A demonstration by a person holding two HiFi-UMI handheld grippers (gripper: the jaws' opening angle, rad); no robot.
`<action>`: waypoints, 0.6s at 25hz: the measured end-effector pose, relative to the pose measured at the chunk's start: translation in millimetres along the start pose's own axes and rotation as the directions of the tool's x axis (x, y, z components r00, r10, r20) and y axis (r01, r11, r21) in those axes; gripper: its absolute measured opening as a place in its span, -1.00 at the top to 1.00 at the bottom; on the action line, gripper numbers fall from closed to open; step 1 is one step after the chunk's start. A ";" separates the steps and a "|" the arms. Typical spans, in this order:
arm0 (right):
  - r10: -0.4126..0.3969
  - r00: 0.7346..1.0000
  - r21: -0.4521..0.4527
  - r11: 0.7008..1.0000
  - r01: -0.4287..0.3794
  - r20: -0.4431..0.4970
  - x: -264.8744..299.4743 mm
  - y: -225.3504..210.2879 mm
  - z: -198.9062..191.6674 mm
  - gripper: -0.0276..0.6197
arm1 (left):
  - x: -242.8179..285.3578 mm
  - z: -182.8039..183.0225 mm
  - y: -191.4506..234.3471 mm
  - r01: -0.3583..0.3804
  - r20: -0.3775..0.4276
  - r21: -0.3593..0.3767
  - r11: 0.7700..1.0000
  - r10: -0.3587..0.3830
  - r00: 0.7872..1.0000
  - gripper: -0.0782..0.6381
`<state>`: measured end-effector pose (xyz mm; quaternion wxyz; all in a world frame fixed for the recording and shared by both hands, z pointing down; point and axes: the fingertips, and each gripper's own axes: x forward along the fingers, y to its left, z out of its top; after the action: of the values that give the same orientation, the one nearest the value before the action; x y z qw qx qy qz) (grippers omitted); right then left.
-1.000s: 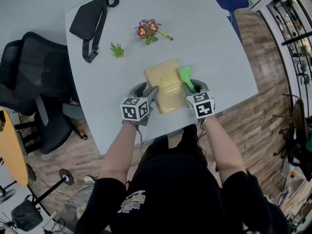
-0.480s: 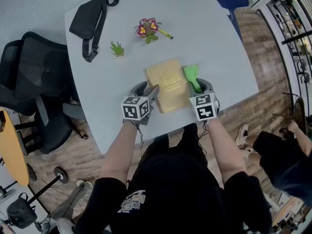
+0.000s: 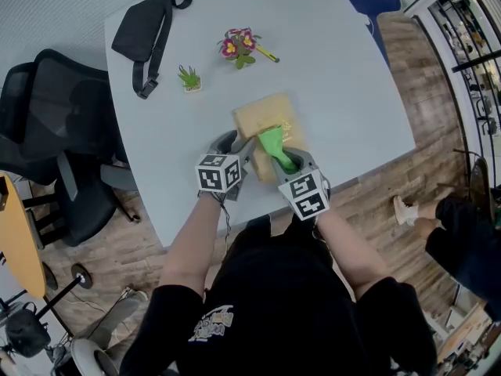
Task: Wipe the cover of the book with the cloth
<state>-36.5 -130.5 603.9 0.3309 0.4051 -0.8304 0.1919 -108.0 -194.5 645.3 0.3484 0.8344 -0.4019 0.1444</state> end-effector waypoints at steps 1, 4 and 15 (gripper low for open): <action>0.020 1.000 0.000 1.000 -0.020 0.000 1.0 7.2 -1.0 0.61 | 0.0 0.0 0.0 0.000 0.000 0.001 1.000 0.000 1.000 0.08; 0.086 0.996 -0.020 0.996 -0.086 -0.001 3.0 29.5 -5.0 0.61 | 0.0 -0.8 -1.0 0.001 -0.001 0.002 1.000 -0.001 1.000 0.08; 0.126 0.991 -0.218 0.967 -0.134 -0.050 8.7 55.7 -22.9 0.61 | 0.0 0.1 0.0 0.005 -0.003 -0.001 1.000 -0.005 1.000 0.08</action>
<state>-76.1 -88.5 623.4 0.3753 0.3071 -0.8653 0.1271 -108.0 -194.6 645.2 0.3499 0.8350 -0.3993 0.1445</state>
